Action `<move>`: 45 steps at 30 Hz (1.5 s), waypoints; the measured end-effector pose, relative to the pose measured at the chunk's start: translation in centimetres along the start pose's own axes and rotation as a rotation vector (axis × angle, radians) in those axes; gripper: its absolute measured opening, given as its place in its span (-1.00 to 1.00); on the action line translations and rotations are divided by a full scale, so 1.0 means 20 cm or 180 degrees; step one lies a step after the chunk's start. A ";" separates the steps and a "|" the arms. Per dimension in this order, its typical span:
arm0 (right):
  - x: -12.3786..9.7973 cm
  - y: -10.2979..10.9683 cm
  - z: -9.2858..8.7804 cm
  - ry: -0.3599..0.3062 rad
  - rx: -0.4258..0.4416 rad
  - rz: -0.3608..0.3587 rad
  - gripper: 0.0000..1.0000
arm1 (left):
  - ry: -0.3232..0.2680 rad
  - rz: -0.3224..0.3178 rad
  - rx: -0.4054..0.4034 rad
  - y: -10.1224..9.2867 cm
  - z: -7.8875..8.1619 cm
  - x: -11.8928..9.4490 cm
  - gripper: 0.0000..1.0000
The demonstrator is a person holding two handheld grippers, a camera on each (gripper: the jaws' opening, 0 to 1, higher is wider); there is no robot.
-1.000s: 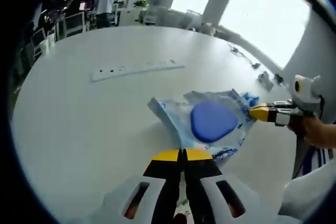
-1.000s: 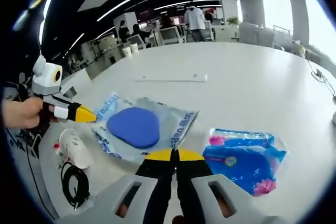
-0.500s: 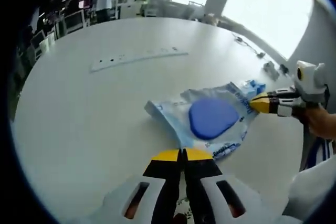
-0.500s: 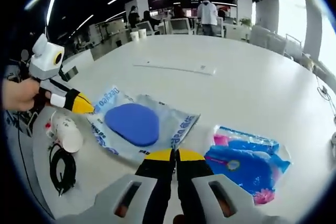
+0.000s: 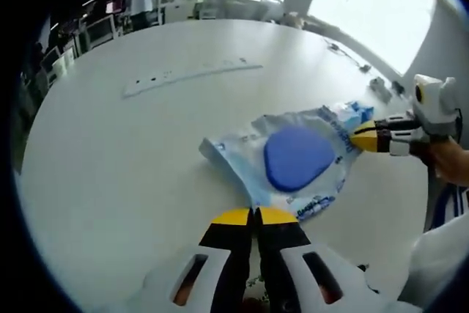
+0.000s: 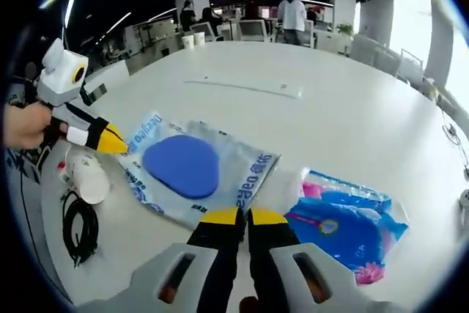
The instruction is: Arrange the tabletop items into an orderly group along one side of the table until the central work area is clear of visible clutter.
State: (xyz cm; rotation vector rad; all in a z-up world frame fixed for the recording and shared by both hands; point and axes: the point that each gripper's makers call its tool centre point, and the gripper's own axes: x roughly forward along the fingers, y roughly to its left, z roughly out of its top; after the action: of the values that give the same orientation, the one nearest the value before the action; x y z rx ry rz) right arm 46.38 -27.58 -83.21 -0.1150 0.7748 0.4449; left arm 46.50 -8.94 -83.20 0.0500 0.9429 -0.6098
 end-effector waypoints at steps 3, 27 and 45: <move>0.00 0.00 0.00 0.0008 -0.0017 -0.0015 -0.96 | -0.0006 0.0022 0.0011 0.00 0.00 0.00 -1.00; -0.08 0.06 0.16 -0.0408 -0.0120 0.0035 -0.21 | -0.0386 0.0315 -0.0248 0.05 0.12 -0.09 0.37; -0.14 0.11 0.18 -0.0423 -0.0118 0.0112 -0.12 | -0.0397 0.0454 -0.0353 0.08 0.09 -0.21 0.91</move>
State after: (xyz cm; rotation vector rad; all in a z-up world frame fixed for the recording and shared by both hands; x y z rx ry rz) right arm 46.03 -25.66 -78.59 -0.1054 0.6390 0.4953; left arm 46.77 -6.14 -79.19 -0.0195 0.8427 -0.4232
